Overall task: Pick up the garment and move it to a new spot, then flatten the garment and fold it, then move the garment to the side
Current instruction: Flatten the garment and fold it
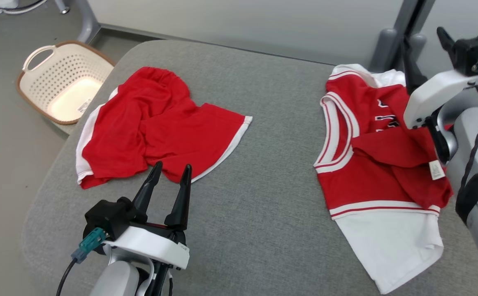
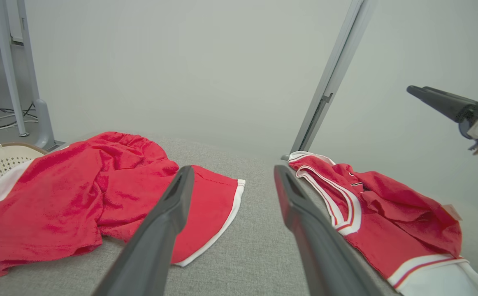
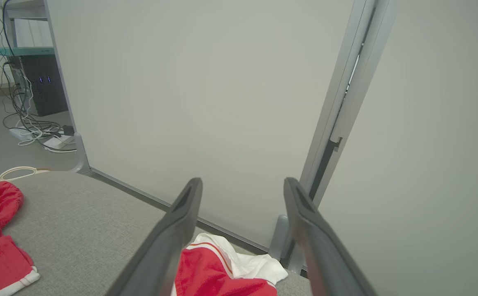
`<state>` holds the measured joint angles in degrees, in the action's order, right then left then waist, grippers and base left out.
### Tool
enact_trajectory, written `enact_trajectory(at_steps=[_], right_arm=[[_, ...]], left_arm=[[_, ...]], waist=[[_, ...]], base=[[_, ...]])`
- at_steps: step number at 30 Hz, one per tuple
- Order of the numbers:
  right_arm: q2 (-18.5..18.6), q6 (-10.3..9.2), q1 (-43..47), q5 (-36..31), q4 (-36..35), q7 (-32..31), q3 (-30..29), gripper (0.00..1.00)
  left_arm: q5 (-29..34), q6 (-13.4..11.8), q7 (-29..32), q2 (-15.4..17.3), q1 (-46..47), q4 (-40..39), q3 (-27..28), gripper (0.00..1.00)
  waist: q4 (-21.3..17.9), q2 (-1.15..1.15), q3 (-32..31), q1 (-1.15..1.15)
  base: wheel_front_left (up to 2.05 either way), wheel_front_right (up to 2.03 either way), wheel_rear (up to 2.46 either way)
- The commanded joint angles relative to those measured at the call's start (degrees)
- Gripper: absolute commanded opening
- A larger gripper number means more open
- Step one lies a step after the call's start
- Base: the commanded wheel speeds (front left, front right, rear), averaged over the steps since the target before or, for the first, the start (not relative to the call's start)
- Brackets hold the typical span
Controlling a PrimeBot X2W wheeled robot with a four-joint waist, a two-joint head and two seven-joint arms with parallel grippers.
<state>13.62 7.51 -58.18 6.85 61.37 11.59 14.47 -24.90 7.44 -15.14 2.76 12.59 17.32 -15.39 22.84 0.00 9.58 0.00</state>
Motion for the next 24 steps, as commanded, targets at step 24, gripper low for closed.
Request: enact_trajectory(at_steps=[24], right_arm=[[-7.37, -0.03, 47.88, 0.05, -42.08, 3.57, -7.74, 1.00]], left_arm=[[3.46, 0.06, -0.01, 0.23, -4.81, -1.79, 3.87, 1.00]], waist=[[-15.70, 0.00, -6.99, 0.00]], base=[[0.00, 0.00, 0.00]])
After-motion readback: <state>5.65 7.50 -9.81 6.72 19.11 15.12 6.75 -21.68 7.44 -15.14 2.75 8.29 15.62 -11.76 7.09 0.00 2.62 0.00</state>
